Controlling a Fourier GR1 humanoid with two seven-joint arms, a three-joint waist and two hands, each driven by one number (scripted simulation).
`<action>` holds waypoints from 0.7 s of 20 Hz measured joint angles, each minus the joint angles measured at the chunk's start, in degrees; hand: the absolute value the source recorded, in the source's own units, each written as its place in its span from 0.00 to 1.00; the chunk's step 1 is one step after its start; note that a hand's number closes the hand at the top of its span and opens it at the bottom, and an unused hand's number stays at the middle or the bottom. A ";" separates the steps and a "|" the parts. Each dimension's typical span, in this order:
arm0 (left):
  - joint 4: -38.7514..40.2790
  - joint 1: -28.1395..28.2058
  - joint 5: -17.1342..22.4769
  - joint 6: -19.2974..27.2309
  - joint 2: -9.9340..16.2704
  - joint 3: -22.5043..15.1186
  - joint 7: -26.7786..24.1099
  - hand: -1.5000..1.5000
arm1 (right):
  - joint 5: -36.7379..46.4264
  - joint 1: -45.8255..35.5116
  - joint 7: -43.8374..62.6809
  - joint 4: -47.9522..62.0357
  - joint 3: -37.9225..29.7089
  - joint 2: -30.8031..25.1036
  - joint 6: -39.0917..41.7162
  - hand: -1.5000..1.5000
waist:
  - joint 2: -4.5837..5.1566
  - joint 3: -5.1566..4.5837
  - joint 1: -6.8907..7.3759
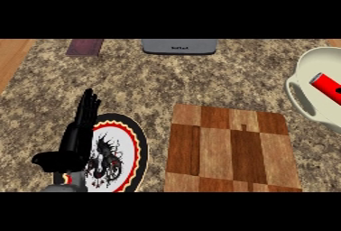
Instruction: Pick the can from the cutting board and place it in the pot
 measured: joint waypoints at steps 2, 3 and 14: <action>-0.66 -0.04 -0.04 -0.05 0.01 -0.20 0.43 0.50 | -3.32 -0.22 -0.61 1.06 -3.23 -1.39 1.31 0.00 | 0.09 0.01 0.16; -0.69 -0.22 0.03 -0.17 0.11 -0.13 0.60 0.50 | -4.74 0.31 -1.41 1.69 -4.63 -1.95 1.81 0.00 | 0.14 -0.01 0.19; 0.53 -1.32 -0.10 -0.53 0.05 0.23 0.10 0.50 | -12.86 5.43 -7.74 5.86 -12.21 -9.74 7.37 0.00 | 0.56 0.11 0.80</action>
